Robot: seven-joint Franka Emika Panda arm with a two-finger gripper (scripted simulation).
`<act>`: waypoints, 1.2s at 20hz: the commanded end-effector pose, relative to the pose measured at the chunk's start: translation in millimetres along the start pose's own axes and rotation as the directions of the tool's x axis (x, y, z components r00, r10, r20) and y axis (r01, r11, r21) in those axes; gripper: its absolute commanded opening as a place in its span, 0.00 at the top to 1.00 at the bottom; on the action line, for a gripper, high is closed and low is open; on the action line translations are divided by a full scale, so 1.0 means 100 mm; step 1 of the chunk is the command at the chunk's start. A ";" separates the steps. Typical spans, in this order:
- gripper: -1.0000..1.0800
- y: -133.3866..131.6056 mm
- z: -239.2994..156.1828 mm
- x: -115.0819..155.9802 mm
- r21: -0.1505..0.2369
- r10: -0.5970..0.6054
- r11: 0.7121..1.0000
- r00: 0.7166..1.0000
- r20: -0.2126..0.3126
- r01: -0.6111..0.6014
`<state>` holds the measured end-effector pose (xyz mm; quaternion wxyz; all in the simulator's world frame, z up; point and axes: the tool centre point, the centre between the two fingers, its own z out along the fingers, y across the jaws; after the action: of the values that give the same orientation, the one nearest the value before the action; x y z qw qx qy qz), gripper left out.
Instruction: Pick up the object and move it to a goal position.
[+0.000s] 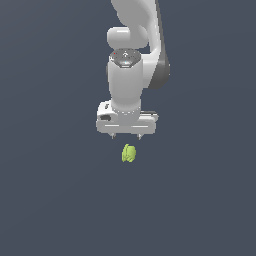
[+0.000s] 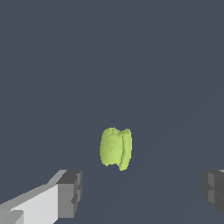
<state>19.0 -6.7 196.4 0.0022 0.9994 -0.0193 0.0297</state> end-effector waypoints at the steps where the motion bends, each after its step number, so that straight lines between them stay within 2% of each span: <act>1: 0.04 0.00 0.00 0.00 0.000 0.000 1.000 1.000 0.000 0.000; 12: 0.04 0.00 0.00 0.00 0.000 -0.001 1.000 1.000 -0.001 0.001; 20: 0.04 -0.05 -0.15 0.12 -0.017 -0.045 0.999 0.998 -0.039 0.044; 24: 0.04 -0.05 -0.15 0.12 -0.017 -0.045 0.999 0.998 -0.039 0.044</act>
<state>30.0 -1.2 212.6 0.0112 0.9987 0.0030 0.0496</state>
